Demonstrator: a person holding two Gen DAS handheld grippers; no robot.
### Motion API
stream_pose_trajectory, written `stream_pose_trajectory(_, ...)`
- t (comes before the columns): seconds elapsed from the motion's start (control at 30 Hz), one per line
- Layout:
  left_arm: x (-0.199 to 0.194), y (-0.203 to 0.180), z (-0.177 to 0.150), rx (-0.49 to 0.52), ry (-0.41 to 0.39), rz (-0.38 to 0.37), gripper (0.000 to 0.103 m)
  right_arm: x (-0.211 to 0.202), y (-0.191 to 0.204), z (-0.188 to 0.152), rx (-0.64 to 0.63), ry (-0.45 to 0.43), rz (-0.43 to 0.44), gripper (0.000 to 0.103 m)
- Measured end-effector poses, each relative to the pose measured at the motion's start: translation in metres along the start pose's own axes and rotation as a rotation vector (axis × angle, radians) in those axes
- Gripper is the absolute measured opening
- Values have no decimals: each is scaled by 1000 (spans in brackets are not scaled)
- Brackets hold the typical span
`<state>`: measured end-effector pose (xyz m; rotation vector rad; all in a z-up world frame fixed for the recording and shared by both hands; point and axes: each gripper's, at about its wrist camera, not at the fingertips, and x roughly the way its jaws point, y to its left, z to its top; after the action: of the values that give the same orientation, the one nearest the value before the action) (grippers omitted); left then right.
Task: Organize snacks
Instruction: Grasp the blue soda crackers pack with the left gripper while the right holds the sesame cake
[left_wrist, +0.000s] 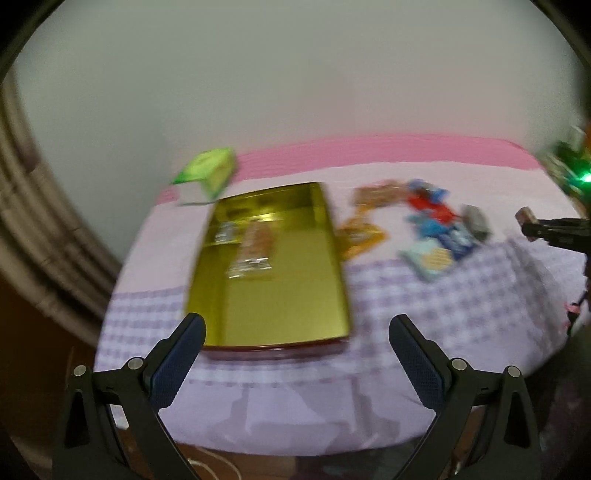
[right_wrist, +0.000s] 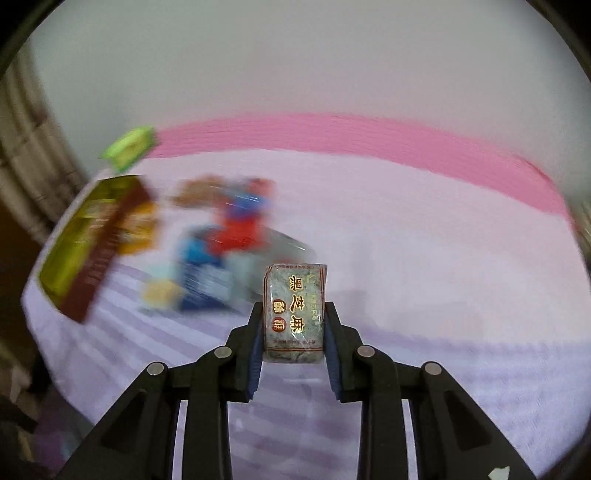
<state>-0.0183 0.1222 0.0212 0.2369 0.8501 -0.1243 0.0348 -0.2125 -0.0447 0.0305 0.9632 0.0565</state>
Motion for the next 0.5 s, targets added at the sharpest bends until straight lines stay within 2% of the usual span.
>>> stream_pose_trajectory(0.1,-3,-25,6,66,-1,-88,99,-1,-41,-28,48,2,-70,26)
stream_pose_trajectory(0.23,1,-62,25,181,-9,-243,99,2,-67,-58,91,-16,-117,26)
stream_pose_trajectory(0.37,24,-94,43,306,37,-307,99,2,-78,-70,153,-66,-96,26)
stream_pose_trajectory(0.5,56,-115,56,374,92,-351,99,-1,-88,-78,167,-100,-77,26)
